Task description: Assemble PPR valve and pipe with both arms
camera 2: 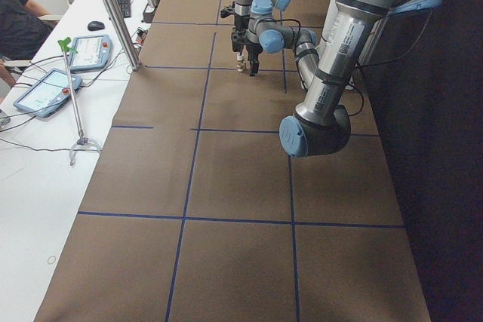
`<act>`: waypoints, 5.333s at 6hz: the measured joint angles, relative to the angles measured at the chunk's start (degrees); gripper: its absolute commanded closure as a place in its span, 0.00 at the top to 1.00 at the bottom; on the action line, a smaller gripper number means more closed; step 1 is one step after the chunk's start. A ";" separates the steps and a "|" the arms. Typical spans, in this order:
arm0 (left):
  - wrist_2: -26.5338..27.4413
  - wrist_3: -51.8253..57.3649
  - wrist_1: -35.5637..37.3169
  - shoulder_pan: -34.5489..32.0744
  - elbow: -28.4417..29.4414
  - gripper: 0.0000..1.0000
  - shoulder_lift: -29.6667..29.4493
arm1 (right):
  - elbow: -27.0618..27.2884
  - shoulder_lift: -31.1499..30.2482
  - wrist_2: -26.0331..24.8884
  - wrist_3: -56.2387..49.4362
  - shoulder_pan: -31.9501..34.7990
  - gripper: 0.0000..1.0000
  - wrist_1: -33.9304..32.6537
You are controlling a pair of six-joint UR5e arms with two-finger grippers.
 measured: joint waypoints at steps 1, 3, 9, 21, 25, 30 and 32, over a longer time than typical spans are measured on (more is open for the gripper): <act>0.00 -0.02 -0.03 0.00 0.00 1.00 -0.04 | -0.01 -0.13 -0.09 -0.01 -0.03 0.01 -0.06; -0.01 -0.08 -0.14 0.05 0.00 1.00 -0.01 | 0.05 -0.18 -0.07 -0.02 -0.11 0.38 -0.06; -0.01 0.10 -0.61 0.01 -0.29 1.00 0.07 | 1.38 -0.15 -0.02 -0.04 0.02 1.00 0.21; -27.66 87.64 0.24 -48.98 6.00 1.00 32.09 | 7.52 -52.44 26.70 -108.56 58.18 1.00 -0.09; -32.19 93.33 0.37 -56.37 15.54 1.00 33.25 | 7.49 -57.01 28.33 -117.82 62.10 1.00 -3.41; -32.30 89.51 5.23 -57.21 15.87 1.00 33.73 | 8.39 -55.41 28.22 -110.20 56.50 1.00 -3.11; -30.73 89.69 8.12 -60.11 16.11 1.00 33.14 | 9.16 -55.39 28.39 -110.09 56.46 1.00 -2.93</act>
